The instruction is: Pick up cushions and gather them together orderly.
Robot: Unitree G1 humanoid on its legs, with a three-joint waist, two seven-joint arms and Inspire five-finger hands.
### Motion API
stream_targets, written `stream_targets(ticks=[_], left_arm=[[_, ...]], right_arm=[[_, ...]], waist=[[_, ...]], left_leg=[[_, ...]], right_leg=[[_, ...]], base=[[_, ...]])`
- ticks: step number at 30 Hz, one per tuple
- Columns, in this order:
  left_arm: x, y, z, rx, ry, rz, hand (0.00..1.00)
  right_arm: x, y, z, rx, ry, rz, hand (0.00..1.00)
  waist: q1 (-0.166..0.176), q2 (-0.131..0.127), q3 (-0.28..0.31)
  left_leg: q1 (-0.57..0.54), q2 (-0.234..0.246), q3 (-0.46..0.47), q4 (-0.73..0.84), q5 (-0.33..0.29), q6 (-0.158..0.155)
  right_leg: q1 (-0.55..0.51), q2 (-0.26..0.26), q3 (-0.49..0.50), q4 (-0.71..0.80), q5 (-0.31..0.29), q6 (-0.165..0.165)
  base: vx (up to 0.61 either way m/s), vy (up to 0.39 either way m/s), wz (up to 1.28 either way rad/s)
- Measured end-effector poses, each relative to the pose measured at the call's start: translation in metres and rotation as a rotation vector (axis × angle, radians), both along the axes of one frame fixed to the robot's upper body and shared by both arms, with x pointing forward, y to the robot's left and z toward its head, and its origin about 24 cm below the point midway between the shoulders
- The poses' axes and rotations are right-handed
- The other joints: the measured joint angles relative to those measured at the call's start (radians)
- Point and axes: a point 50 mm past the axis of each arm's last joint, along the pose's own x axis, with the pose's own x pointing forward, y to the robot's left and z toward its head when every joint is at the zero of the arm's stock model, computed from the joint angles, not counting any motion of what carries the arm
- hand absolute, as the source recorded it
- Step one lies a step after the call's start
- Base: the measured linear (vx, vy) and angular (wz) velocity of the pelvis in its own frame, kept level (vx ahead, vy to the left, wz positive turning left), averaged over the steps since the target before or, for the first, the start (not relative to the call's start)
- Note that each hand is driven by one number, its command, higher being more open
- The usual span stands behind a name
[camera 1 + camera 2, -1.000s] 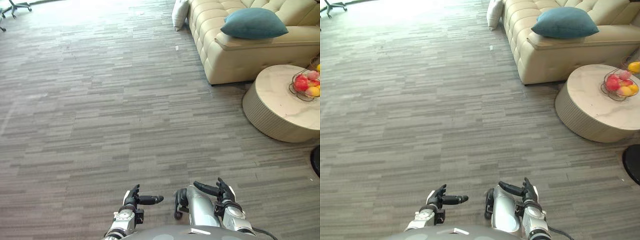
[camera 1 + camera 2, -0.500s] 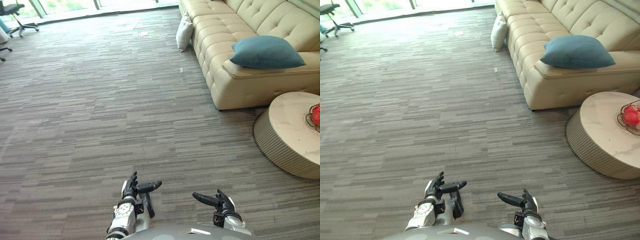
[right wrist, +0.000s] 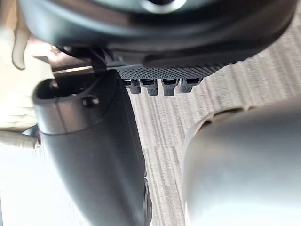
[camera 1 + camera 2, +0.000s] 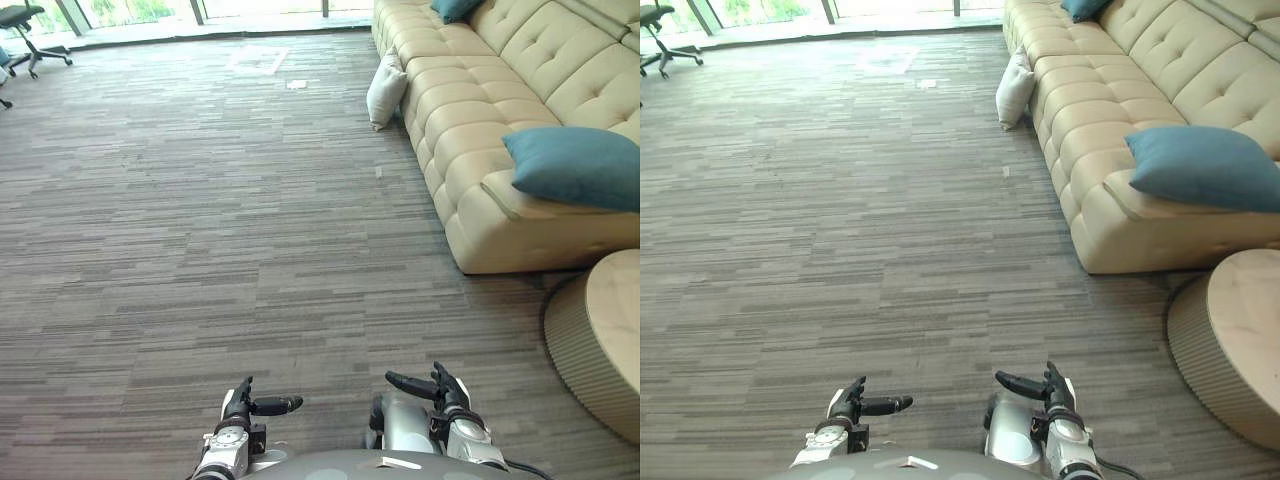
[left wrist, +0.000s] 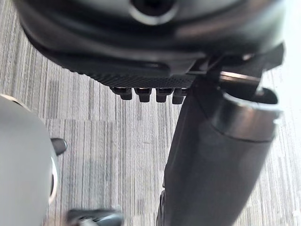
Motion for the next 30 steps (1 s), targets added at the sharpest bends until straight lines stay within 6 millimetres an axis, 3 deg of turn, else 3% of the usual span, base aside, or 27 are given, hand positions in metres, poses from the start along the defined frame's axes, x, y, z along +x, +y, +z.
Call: stream_targets(ticks=[1,2,4,5,7,8,9,11,12,13,14,17,18,19,20,21,22,24,25,26,27,28,29,30], left_arm=[[0.001,-0.005,0.000,-0.012,-0.002,0.001,1.00],[0.005,-0.013,0.001,-0.035,-0.021,-0.004,1.00],[0.005,-0.020,0.000,-0.052,-0.023,-0.004,1.00],[0.005,-0.027,0.000,-0.071,-0.023,-0.005,1.00],[0.007,-0.033,0.000,-0.091,-0.033,0.002,1.00],[0.009,-0.037,0.002,-0.112,-0.052,0.020,1.00],[0.012,-0.035,0.004,-0.116,-0.075,0.044,1.00],[0.014,-0.031,0.007,-0.109,-0.096,0.062,1.00],[0.017,-0.029,0.010,-0.105,-0.120,0.070,1.00],[0.021,-0.027,0.013,-0.103,-0.148,0.079,1.00],[0.022,-0.027,0.014,-0.102,-0.159,0.080,1.00],[0.028,-0.030,0.017,-0.109,-0.199,0.075,1.00],[0.029,-0.031,0.017,-0.110,-0.201,0.070,1.00],[0.030,-0.032,0.018,-0.109,-0.204,0.056,1.00],[0.030,-0.027,0.018,-0.091,-0.199,0.041,1.00],[0.032,-0.025,0.018,-0.085,-0.197,0.036,1.00],[0.033,-0.023,0.017,-0.080,-0.180,0.030,1.00],[0.033,-0.020,0.017,-0.070,-0.181,0.031,1.00],[0.032,-0.020,0.016,-0.069,-0.177,0.031,1.00],[0.024,-0.017,0.012,-0.060,-0.142,0.030,1.00],[0.023,-0.017,0.011,-0.058,-0.121,0.025,1.00],[0.023,-0.016,0.010,-0.057,-0.119,0.025,1.00],[0.021,-0.011,0.009,-0.036,-0.099,0.030,1.00],[0.015,-0.009,0.006,-0.027,-0.068,0.037,1.00]], right_arm=[[0.001,-0.004,0.001,-0.011,0.002,0.002,1.00],[0.000,-0.006,0.001,-0.012,0.000,-0.023,1.00],[-0.001,-0.009,0.001,-0.008,0.006,-0.046,1.00],[-0.005,-0.013,0.000,-0.016,0.019,-0.054,1.00],[-0.012,-0.014,-0.001,-0.019,0.029,-0.058,1.00],[-0.014,-0.015,-0.001,-0.022,0.035,-0.059,1.00],[-0.014,-0.011,-0.002,-0.015,0.038,-0.048,1.00],[-0.015,-0.004,-0.003,0.002,0.044,-0.040,1.00],[-0.017,0.001,-0.005,0.012,0.053,-0.033,1.00],[-0.018,0.005,-0.006,0.017,0.061,-0.012,1.00],[-0.018,0.006,-0.006,0.019,0.064,-0.007,1.00],[-0.021,0.009,-0.008,0.026,0.082,-0.013,1.00],[-0.023,0.009,-0.009,0.029,0.089,-0.024,1.00],[-0.026,0.007,-0.011,0.019,0.104,-0.023,1.00],[-0.026,0.013,-0.012,0.034,0.112,-0.021,1.00],[-0.027,0.015,-0.013,0.041,0.114,-0.022,1.00],[-0.031,0.019,-0.014,0.051,0.122,-0.033,1.00],[-0.032,0.019,-0.015,0.052,0.126,-0.033,1.00],[-0.032,0.019,-0.015,0.051,0.127,-0.031,1.00],[-0.033,0.017,-0.015,0.047,0.127,-0.026,1.00],[-0.029,0.017,-0.014,0.046,0.119,-0.019,1.00],[-0.029,0.017,-0.014,0.045,0.118,-0.017,1.00],[-0.021,0.017,-0.011,0.043,0.097,0.005,1.00],[-0.015,0.011,-0.008,0.026,0.067,0.013,1.00]], waist=[[0.014,0.019,-0.003],[0.006,0.020,-0.003],[0.000,0.024,-0.006],[-0.006,0.042,-0.016],[-0.020,0.047,-0.018],[-0.015,0.068,-0.022],[-0.005,0.074,-0.022],[0.002,0.059,-0.019],[0.008,0.051,-0.020],[0.015,0.047,-0.021],[0.018,0.047,-0.021],[0.050,0.040,-0.018],[0.056,0.038,-0.019],[0.064,0.036,-0.025],[0.062,0.020,-0.035],[0.055,0.006,-0.038],[0.048,-0.015,-0.047],[0.052,-0.025,-0.049],[0.054,-0.027,-0.051],[0.048,-0.029,-0.067],[0.036,-0.041,-0.055],[0.035,-0.040,-0.055],[0.034,-0.041,-0.048],[0.030,-0.011,-0.036]], left_leg=[[0.007,0.015,0.002,-0.006,0.012,0.003],[0.014,0.015,0.003,0.017,0.060,-0.019],[0.023,0.020,-0.001,0.049,0.071,-0.033],[0.001,0.054,-0.035,0.150,0.073,-0.043],[-0.114,0.110,-0.123,0.438,0.125,-0.146],[-0.245,0.165,-0.172,0.764,0.186,-0.205],[-0.326,0.203,-0.160,0.959,0.183,-0.200],[-0.405,0.225,-0.129,1.067,0.165,-0.173],[-0.470,0.231,-0.090,1.057,0.136,-0.122],[-0.538,0.234,-0.040,0.986,0.106,-0.075],[-0.559,0.231,-0.021,0.938,0.097,-0.064],[-0.611,0.156,0.032,0.453,0.100,-0.051],[-0.616,0.125,0.028,0.322,0.141,-0.053],[-0.615,0.094,0.004,0.220,0.318,0.002],[-0.617,0.075,0.009,0.239,0.340,0.027],[-0.617,0.066,0.015,0.242,0.328,0.033],[-0.626,0.060,0.011,0.291,0.290,0.047],[-0.624,0.061,0.039,0.437,0.195,0.079],[-0.615,0.057,0.041,0.444,0.182,0.082],[-0.527,0.029,0.038,0.412,0.067,0.065],[-0.470,0.002,0.034,0.392,0.029,0.058],[-0.464,0.000,0.034,0.390,0.025,0.060],[-0.385,-0.009,0.037,0.364,-0.023,0.052],[-0.291,-0.001,0.038,0.307,-0.041,0.041]], right_leg=[[-0.004,0.013,-0.004,0.029,-0.032,0.014],[-0.014,-0.006,-0.003,0.128,-0.140,0.004],[-0.007,-0.015,-0.008,0.177,-0.198,-0.008],[0.029,-0.008,-0.033,0.192,-0.248,-0.017],[0.109,0.005,-0.070,0.162,-0.287,-0.023],[0.182,0.051,-0.082,0.106,-0.300,-0.027],[0.247,0.085,-0.079,0.062,-0.305,-0.036],[0.334,0.107,-0.069,0.000,-0.311,-0.043],[0.396,0.113,-0.055,-0.058,-0.316,-0.050],[0.452,0.114,-0.039,-0.114,-0.314,-0.046],[0.471,0.114,-0.031,-0.136,-0.310,-0.039],[0.592,0.094,0.029,-0.245,-0.305,0.000],[0.615,0.090,0.047,-0.266,-0.309,0.017],[0.648,0.090,0.100,-0.286,-0.324,0.053],[0.661,0.067,0.128,-0.285,-0.326,0.056],[0.660,0.055,0.136,-0.284,-0.321,0.065],[0.648,0.026,0.163,-0.259,-0.299,0.099],[0.625,0.011,0.208,-0.100,-0.237,0.117],[0.614,0.007,0.210,-0.062,-0.227,0.120],[0.487,-0.030,0.209,0.262,-0.091,0.152],[0.393,-0.077,0.196,0.469,0.030,0.168],[0.385,-0.081,0.195,0.486,0.028,0.166],[0.266,-0.112,0.165,0.654,-0.060,0.085],[0.173,-0.102,0.120,0.690,-0.134,0.070]], base=[[0.76,-0.306,0.26],[0.60,-0.255,0.12],[0.53,-0.224,0.19],[0.56,-0.236,0.39],[0.46,-0.193,0.42],[0.43,-0.122,-0.09],[0.60,-0.134,-0.27],[0.48,-0.031,-0.27],[0.39,-0.014,-0.27],[0.31,-0.001,-0.29],[0.31,0.031,-0.45],[0.49,0.124,-0.62],[0.64,0.236,-0.90],[0.56,0.214,-0.90],[0.58,0.218,-0.69],[0.50,0.156,-0.15],[0.62,0.220,0.01],[0.72,0.297,-0.03],[0.72,0.281,-0.03],[0.72,0.207,0.12],[0.48,0.103,0.14],[0.45,0.049,0.06],[0.46,0.037,-0.16],[0.72,0.026,-0.13]])
